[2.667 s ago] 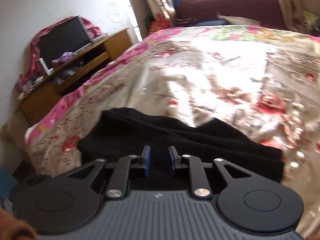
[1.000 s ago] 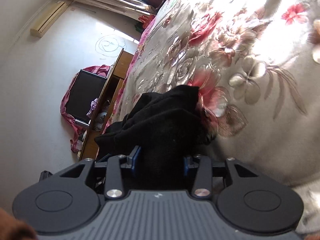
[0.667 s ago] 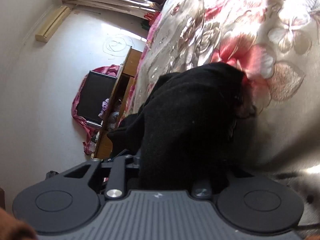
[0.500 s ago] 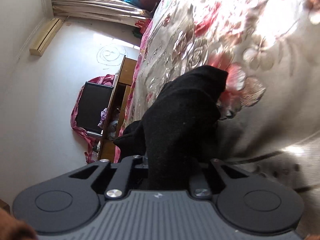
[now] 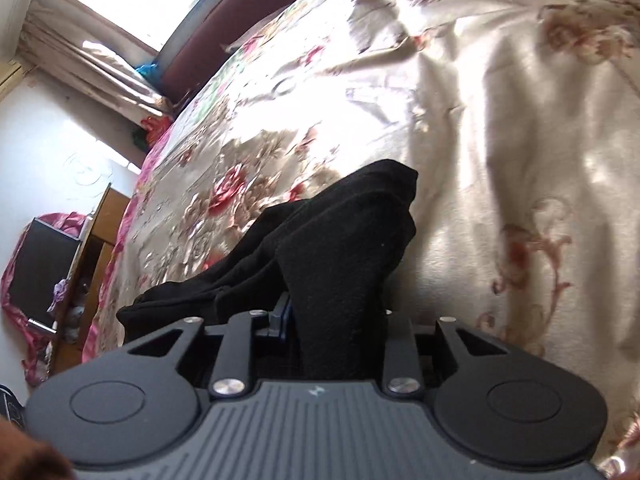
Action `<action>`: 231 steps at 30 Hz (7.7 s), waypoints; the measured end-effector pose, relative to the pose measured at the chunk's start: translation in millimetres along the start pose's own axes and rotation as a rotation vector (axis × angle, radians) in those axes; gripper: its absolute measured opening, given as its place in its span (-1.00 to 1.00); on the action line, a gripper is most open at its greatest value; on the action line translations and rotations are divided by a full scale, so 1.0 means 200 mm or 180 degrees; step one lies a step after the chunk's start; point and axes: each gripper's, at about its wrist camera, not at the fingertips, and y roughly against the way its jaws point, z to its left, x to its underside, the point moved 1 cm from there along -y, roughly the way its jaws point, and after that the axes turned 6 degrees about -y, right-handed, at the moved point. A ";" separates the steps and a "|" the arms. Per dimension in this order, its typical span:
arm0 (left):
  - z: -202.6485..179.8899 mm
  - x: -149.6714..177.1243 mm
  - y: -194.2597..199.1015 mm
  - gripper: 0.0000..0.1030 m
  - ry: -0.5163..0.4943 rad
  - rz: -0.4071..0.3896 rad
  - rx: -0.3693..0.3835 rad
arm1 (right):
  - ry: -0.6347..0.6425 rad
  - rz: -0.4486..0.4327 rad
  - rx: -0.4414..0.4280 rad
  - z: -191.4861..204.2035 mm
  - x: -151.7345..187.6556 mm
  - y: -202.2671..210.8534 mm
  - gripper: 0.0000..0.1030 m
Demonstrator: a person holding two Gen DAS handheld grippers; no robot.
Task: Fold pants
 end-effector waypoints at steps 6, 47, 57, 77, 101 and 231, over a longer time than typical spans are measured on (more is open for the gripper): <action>0.14 0.09 -0.09 0.11 0.0186 0.0094 -0.0169 | -0.0018 -0.0304 0.0318 -0.01 -0.03 0.05 -0.31; 0.16 0.08 -0.06 0.22 0.0416 0.0309 -0.0796 | 0.0642 -0.0653 0.0512 0.18 0.20 0.11 -0.62; 0.00 0.14 0.19 0.40 0.0601 0.0269 -0.0737 | 0.0551 -0.0674 0.0510 0.18 0.39 0.28 -0.45; -0.15 -0.06 -0.08 0.40 0.0306 0.0127 -0.0208 | -0.0696 -0.0318 -0.0597 -0.49 0.08 0.23 -0.11; -0.23 -0.02 -0.20 0.38 0.0369 0.0101 0.0142 | -0.0406 -0.0285 -0.0590 0.10 0.03 0.24 -0.73; -0.23 0.16 0.68 1.00 0.1009 -0.0202 -0.0819 | 0.1343 -0.0698 0.0858 0.61 1.09 0.49 -0.35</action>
